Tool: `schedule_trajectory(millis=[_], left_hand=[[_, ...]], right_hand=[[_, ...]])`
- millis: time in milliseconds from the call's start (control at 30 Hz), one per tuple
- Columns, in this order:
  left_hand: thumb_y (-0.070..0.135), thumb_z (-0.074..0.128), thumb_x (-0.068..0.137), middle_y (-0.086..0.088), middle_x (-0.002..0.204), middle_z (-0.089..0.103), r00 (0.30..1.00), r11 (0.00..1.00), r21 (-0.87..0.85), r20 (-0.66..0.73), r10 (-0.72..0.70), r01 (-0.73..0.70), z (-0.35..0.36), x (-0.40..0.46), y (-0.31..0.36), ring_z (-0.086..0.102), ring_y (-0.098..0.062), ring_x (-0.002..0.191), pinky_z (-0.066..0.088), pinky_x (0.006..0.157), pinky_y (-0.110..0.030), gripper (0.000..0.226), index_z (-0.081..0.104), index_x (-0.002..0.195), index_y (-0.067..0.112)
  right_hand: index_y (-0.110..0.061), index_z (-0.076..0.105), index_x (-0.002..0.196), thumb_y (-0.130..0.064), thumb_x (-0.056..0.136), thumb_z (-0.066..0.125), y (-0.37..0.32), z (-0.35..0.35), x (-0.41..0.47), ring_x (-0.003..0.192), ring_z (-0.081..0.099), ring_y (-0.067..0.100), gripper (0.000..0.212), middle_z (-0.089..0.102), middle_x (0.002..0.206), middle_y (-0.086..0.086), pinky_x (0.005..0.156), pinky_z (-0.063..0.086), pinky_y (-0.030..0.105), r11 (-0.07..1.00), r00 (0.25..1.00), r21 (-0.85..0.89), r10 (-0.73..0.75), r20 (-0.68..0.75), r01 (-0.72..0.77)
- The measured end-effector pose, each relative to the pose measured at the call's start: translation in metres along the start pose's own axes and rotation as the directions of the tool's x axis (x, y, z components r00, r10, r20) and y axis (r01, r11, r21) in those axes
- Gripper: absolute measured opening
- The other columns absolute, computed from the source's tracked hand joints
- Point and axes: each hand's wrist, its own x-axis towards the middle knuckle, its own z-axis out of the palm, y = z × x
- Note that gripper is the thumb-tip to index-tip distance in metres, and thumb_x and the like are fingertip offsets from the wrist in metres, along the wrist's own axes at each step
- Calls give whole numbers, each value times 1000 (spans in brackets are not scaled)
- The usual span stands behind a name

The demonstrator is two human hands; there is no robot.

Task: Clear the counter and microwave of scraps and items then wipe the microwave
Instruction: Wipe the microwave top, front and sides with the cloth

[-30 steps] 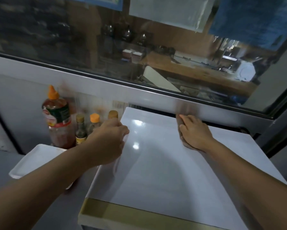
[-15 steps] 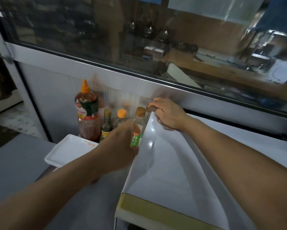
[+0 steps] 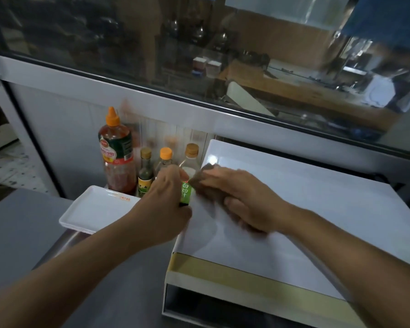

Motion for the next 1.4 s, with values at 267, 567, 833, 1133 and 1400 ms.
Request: schedule_trajectory(millis=[267,567,833,1133,1400], left_hand=[[13,59,85,-1,127,39,999,987,159,39,30,-36,21,7,16,41,-16,116,37,96,-22,45,42,127,18],[23,50,92,1,132,44,987,937,312,65,146,-159,30,10,44,40,-17,120,34,98,-29,37,46,129,22],[23,52,90,4,132,44,994,914,402,107,20,-62,41,7,67,40,-19,118,36,100,-36,35,49,125,25],[23,54,89,0,138,40,991,920,386,137,10,-62,98,5,127,37,-24,123,35,99,-36,44,43,131,22],[33,51,89,1,137,39,992,852,520,68,-107,56,111,3,146,37,-25,121,33,98,-38,40,44,128,27]], right_hand=[[-37,16,148,-35,87,15,28,-7,-10,145,12,13,61,15,158,-9,115,20,45,925,930,-115,366,7,-363],[-39,23,146,-36,94,21,3,-8,-92,145,13,8,52,17,156,-15,112,22,52,980,979,16,199,40,-200],[-33,18,149,-30,97,26,72,-23,-66,146,6,10,53,11,158,-9,114,19,48,864,871,-132,492,13,-486],[-40,21,146,-36,92,21,47,-33,-183,145,12,6,54,17,155,-18,111,20,42,974,974,-26,225,32,-224],[-39,13,149,-28,99,27,119,-47,-183,146,1,7,53,7,159,-12,117,10,45,851,858,-128,514,8,-509]])
